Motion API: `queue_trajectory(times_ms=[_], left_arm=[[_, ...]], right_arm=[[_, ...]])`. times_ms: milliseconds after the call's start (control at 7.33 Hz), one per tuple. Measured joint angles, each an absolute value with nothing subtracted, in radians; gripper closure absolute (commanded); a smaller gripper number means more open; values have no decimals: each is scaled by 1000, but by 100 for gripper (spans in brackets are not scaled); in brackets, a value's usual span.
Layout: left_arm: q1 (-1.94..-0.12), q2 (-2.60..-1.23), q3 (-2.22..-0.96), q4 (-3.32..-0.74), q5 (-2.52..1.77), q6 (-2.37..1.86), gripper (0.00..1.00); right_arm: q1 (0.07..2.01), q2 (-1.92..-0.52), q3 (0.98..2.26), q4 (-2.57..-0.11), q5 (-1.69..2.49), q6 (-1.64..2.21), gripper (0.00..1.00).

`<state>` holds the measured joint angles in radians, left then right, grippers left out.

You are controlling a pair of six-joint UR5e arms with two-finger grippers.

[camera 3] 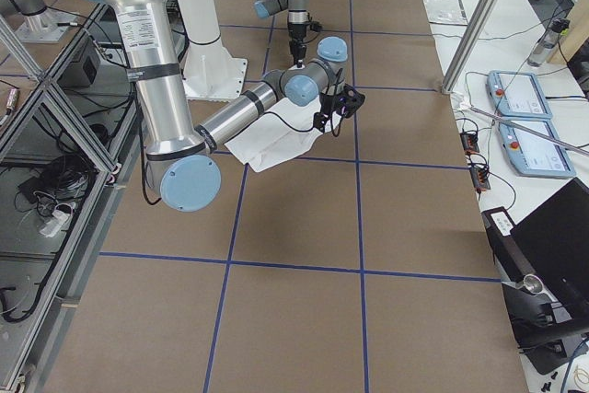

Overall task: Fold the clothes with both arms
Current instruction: 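Grasp the shirt corner with the left gripper and pull it farther from the robot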

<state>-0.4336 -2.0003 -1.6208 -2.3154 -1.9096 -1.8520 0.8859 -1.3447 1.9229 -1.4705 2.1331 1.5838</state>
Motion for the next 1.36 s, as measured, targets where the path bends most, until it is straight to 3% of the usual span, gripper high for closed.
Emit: queue_trajectory(times_ms=[682, 1365], left_arm=[[-577, -2029, -1583, -2307, -1904, -1635, 100], [-809, -2450, -1008, -2414, -1829, -1546, 100]], right_arm=[[885, -1346, 1912, -1470, 2136, 1588, 0], [880, -1346, 1914, -1464, 2125, 1589, 0]])
